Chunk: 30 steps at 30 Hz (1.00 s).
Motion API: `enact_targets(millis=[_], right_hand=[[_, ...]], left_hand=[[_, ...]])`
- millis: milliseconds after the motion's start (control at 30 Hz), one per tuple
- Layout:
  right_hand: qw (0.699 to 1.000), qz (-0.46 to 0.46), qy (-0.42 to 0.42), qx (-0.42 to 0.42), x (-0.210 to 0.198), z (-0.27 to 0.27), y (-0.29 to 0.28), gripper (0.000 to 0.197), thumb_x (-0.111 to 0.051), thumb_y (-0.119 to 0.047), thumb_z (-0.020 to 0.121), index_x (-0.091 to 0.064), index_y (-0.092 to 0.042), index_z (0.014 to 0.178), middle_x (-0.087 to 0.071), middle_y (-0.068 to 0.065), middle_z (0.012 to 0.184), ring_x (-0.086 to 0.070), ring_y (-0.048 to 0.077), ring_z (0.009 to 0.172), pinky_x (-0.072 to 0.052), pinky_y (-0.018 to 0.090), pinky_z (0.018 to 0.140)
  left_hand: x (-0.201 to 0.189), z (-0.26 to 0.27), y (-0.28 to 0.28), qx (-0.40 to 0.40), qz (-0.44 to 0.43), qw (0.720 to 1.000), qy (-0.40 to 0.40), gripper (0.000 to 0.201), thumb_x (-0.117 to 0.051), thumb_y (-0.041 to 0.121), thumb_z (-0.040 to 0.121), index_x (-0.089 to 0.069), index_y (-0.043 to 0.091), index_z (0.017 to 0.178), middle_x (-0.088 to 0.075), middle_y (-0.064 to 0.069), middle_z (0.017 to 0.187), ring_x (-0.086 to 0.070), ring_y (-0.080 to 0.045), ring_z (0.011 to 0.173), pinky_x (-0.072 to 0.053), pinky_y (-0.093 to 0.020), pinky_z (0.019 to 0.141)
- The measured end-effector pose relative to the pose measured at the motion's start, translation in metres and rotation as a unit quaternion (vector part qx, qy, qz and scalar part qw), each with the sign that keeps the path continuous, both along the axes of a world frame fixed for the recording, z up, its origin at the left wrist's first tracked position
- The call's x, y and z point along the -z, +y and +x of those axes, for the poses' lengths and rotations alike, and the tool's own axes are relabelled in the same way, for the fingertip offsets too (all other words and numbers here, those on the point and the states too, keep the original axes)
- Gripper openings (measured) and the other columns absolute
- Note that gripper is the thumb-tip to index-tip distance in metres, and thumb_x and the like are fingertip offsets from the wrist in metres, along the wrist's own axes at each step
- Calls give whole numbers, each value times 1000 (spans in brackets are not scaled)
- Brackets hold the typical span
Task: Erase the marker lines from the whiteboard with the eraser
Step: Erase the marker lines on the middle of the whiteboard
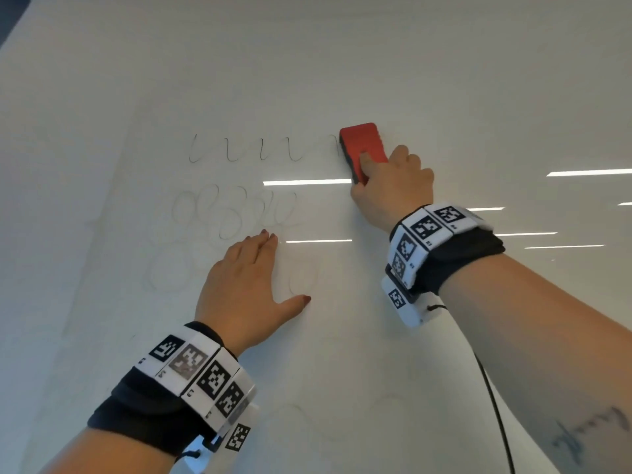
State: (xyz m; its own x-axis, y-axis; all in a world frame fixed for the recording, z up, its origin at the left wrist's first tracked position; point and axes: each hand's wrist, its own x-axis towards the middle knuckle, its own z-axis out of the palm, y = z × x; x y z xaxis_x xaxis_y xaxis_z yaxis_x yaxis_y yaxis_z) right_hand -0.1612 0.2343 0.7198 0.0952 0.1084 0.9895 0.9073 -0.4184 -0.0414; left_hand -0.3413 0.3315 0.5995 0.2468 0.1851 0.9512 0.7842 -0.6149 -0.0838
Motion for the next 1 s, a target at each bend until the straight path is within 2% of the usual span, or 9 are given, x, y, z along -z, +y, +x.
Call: enact_targets(millis=[167, 300, 500, 600, 667, 833, 933, 1000], right_hand=[[997, -56, -52, -9, 15, -22, 6, 53, -39, -35, 92, -32, -28, 144, -41, 12, 118, -43, 31, 106, -29, 39, 77], [995, -74, -68, 4, 18, -15, -5, 53, -37, -38, 93, -29, -34, 146, -41, 11, 118, -43, 30, 106, -30, 40, 79], [998, -32, 39, 39, -14, 21, -27, 51, -38, -36, 93, -32, -34, 144, -40, 14, 119, -43, 33, 107, -30, 40, 82], [997, -32, 68, 28, -22, 19, -24, 49, -39, -34, 92, -36, -31, 141, -40, 14, 121, -43, 33, 108, -32, 41, 85], [997, -33, 70, 7, -21, 11, -20, 47, -39, -33, 92, -38, -28, 139, -40, 14, 121, -43, 33, 109, -31, 40, 84], [996, -82, -19, 0, -5, -31, -1, 49, -39, -37, 94, -34, -30, 142, -40, 12, 119, -44, 30, 104, -28, 39, 77], [989, -113, -91, -3, 12, -56, 15, 51, -39, -37, 93, -33, -29, 143, -41, 12, 119, -44, 29, 104, -27, 38, 77], [987, -115, -108, 10, 17, -59, 17, 51, -39, -36, 93, -32, -31, 143, -41, 12, 119, -44, 29, 106, -28, 38, 78]], left_hand=[[0, 0, -1, 0, 3, 1000, 0, 98, -44, 74, 76, -9, 20, 150, -9, 6, 157, -13, -15, 141, -24, -32, 111], [-1, -1, -1, 4, 6, 1000, -1, 98, -44, 75, 76, -9, 22, 150, -10, 7, 156, -14, -14, 140, -24, -32, 111], [-1, -5, 0, 7, 5, 1000, 8, 99, -43, 76, 75, -7, 23, 150, -9, 8, 156, -13, -13, 141, -22, -31, 112], [0, -5, 1, 11, 4, 1000, 10, 99, -43, 76, 76, -6, 23, 150, -8, 8, 156, -12, -13, 141, -22, -31, 113], [-1, -5, 1, 12, 2, 1000, 10, 99, -43, 76, 76, -6, 23, 151, -7, 8, 157, -12, -13, 142, -22, -32, 114], [0, -5, 1, 9, 2, 1000, 12, 99, -44, 75, 76, -6, 22, 151, -7, 7, 157, -11, -13, 141, -23, -32, 114], [1, -4, -1, 9, -1, 1000, 9, 99, -45, 74, 77, -7, 21, 151, -7, 6, 157, -11, -14, 142, -22, -32, 113], [1, -4, -3, 9, -2, 1000, 9, 99, -45, 74, 77, -7, 21, 151, -7, 5, 157, -12, -15, 142, -21, -32, 113]])
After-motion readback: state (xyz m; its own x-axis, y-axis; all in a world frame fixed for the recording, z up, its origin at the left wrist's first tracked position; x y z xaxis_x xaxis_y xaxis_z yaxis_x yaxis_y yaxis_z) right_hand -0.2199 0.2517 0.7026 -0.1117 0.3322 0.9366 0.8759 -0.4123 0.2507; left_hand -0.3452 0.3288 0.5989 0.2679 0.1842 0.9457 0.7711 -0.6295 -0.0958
